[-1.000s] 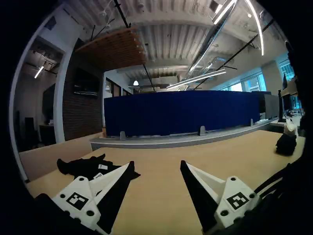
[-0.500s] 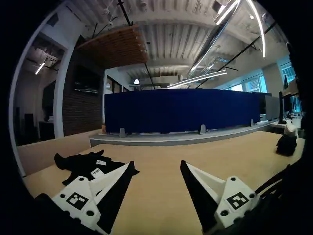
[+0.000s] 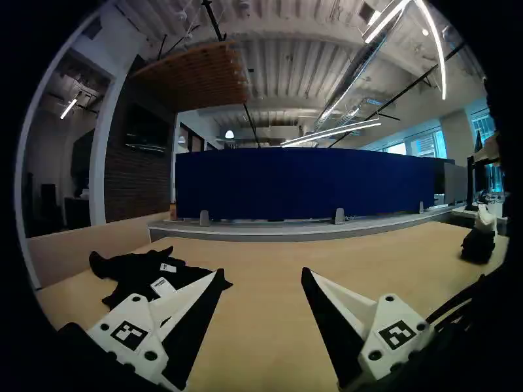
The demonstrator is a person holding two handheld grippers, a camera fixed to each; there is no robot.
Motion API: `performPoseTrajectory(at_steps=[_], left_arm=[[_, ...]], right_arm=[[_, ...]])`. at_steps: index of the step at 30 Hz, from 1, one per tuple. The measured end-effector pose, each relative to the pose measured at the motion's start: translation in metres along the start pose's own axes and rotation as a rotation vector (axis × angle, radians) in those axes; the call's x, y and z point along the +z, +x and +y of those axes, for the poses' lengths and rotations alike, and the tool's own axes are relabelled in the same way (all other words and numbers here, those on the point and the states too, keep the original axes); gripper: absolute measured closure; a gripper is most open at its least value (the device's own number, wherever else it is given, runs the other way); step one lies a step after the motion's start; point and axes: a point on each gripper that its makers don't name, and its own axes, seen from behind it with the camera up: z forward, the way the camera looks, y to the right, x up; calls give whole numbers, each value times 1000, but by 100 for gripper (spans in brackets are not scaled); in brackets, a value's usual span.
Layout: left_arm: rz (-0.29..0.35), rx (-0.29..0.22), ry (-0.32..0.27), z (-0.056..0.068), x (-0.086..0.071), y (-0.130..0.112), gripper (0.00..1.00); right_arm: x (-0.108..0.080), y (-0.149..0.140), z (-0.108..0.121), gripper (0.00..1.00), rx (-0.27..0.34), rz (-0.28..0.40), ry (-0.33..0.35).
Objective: Fold towel
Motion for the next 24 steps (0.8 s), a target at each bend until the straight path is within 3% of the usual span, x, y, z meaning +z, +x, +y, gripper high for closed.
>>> performPoseTrajectory(at_steps=[14,24], left_arm=[[0,-1,0,1,-1,0,13],[0,-1,1,1,-1,0,13]], right_arm=[[-11,28,12,0,17,87,-2],[-10,-9,37,0,36,126,-34]])
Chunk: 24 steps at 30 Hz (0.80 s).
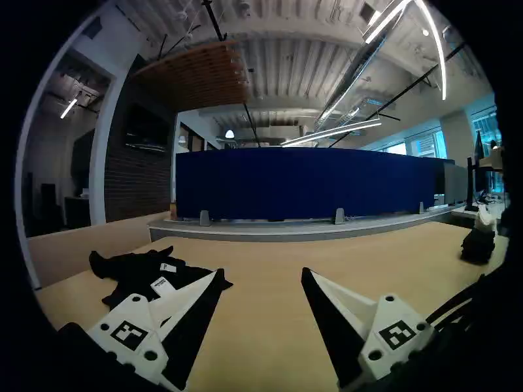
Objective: Fold towel
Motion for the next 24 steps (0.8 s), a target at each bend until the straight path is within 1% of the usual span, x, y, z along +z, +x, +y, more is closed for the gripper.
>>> performPoseTrajectory(at_steps=[6,9,16,24], left_arm=[[0,0,0,0,0,0,13],[0,0,0,0,0,0,13],[0,0,0,0,0,0,14],[0,0,0,0,0,0,13]], right_arm=[[0,-24,13,0,26,40,-11],[0,-43,18,0,28,38,-15],[4,-86,22,0,30,21,-13],[8,-111,22,0,41,17,-10]])
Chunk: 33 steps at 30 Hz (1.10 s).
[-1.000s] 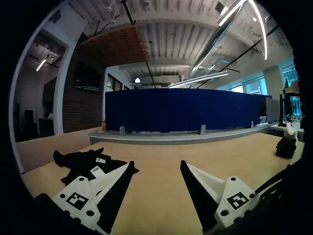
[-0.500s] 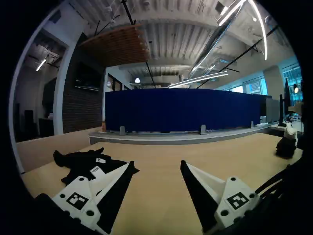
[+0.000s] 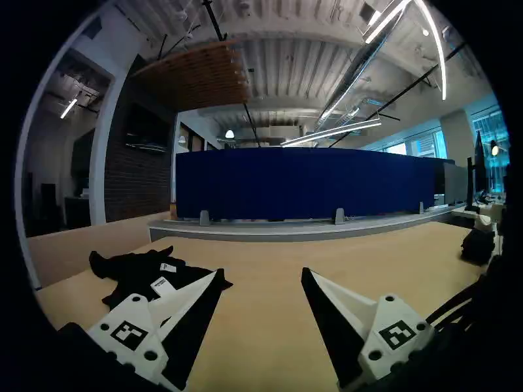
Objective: Fold towel
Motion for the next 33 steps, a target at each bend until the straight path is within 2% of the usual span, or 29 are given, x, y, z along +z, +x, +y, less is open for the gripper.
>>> performPoseTrajectory(at_steps=[7,15,29,33], left_arm=[[0,0,0,0,1,0,13],[0,0,0,0,1,0,13],[0,0,0,0,1,0,13],[0,0,0,-1,2,-1,13]], right_arm=[[1,-16,-4,0,12,-19,10],[-2,-15,-6,0,13,0,14],[-2,-22,-20,0,-88,10,28],[-1,-20,-20,0,-95,9,26]])
